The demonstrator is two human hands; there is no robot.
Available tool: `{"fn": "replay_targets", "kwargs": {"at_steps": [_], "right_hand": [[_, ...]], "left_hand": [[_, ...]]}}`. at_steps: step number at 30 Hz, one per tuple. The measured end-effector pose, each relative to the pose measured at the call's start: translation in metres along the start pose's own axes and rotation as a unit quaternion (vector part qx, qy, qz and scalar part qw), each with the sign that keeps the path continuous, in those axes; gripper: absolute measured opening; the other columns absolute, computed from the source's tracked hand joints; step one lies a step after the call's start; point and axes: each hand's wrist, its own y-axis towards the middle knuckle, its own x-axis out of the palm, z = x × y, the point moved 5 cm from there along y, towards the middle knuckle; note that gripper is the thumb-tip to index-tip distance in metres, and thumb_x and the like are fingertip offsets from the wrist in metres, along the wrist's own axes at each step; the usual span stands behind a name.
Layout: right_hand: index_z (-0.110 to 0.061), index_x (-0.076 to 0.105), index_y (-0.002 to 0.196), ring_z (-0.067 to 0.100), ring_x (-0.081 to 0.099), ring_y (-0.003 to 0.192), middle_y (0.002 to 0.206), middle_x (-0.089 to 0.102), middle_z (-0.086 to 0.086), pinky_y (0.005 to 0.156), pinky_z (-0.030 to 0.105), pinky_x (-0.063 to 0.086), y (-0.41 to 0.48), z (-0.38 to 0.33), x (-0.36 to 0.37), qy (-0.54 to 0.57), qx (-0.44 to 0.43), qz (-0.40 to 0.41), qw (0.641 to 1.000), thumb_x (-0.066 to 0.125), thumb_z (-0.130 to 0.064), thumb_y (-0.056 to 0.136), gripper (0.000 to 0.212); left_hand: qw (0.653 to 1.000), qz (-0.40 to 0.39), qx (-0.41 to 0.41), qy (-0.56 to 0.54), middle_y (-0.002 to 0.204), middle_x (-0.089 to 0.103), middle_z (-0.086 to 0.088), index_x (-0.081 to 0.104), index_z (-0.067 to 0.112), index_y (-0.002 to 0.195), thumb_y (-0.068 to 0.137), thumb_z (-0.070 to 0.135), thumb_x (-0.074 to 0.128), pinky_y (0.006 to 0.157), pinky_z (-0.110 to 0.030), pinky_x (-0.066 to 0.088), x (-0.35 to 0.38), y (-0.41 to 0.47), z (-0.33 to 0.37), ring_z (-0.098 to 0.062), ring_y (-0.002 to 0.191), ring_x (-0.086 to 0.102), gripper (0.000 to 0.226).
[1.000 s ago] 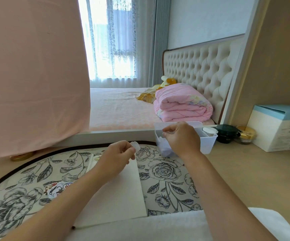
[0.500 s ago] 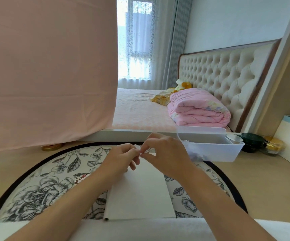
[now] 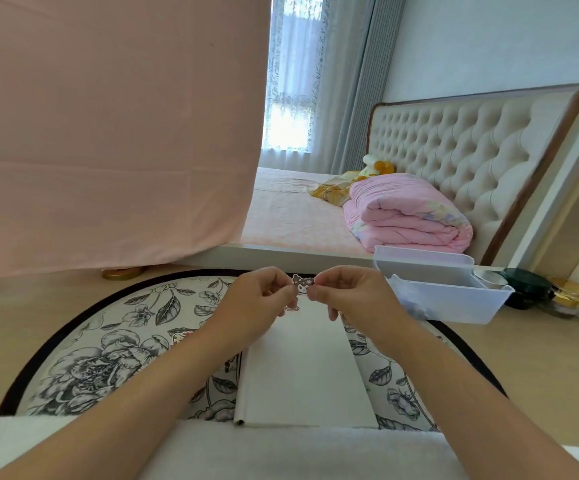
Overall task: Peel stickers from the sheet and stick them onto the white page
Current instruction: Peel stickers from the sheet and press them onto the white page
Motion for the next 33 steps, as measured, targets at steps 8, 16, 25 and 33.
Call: {"fn": "replay_targets", "kwargs": {"at_steps": [8, 16, 25, 33], "right_hand": [[-0.009, 0.075, 0.094, 0.015, 0.055, 0.053, 0.084, 0.077, 0.006, 0.043, 0.023, 0.036, 0.004, 0.013, -0.002, 0.003, 0.040, 0.013, 0.999, 0.077, -0.017, 0.087, 0.011], [-0.014, 0.072, 0.089, 0.013, 0.051, 0.050, 0.077, 0.066, 0.004, 0.042, 0.021, 0.033, 0.016, 0.020, -0.018, -0.035, 0.083, 0.090, 0.992, 0.074, -0.020, 0.091, 0.007], [-0.007, 0.075, 0.092, 0.010, 0.035, 0.041, 0.068, 0.047, 0.004, 0.037, 0.017, 0.027, 0.027, 0.045, -0.008, -0.157, 0.151, -0.004, 0.976, 0.074, -0.033, 0.090, 0.026], [-0.011, 0.075, 0.077, 0.001, 0.035, 0.030, 0.043, 0.045, -0.009, 0.035, 0.013, 0.027, 0.038, 0.052, -0.005, -0.222, 0.150, 0.002, 0.963, 0.074, -0.034, 0.090, 0.026]], "left_hand": [[0.996, 0.008, 0.038, 0.079, 0.073, 0.073, 0.015, 0.070, 0.026, 0.082, 0.094, 0.027, 0.064, 0.063, -0.021, 0.049, -0.001, 0.002, 0.000, 0.002, 0.063, 0.061, 0.013], [0.970, -0.026, 0.052, 0.238, 0.120, 0.068, 0.015, 0.063, 0.030, 0.131, 0.095, 0.039, 0.061, 0.090, -0.008, 0.040, -0.007, 0.014, 0.000, 0.002, 0.110, 0.058, 0.037], [0.926, -0.097, 0.102, 0.351, 0.136, 0.056, 0.015, 0.063, 0.028, 0.126, 0.093, 0.038, 0.057, 0.114, -0.034, 0.031, 0.007, 0.014, -0.030, -0.011, 0.129, 0.044, 0.036], [0.924, -0.085, 0.112, 0.357, 0.136, 0.056, 0.014, 0.062, 0.028, 0.127, 0.093, 0.039, 0.057, 0.112, -0.029, 0.030, 0.008, 0.014, -0.031, -0.011, 0.130, 0.042, 0.037]]}}
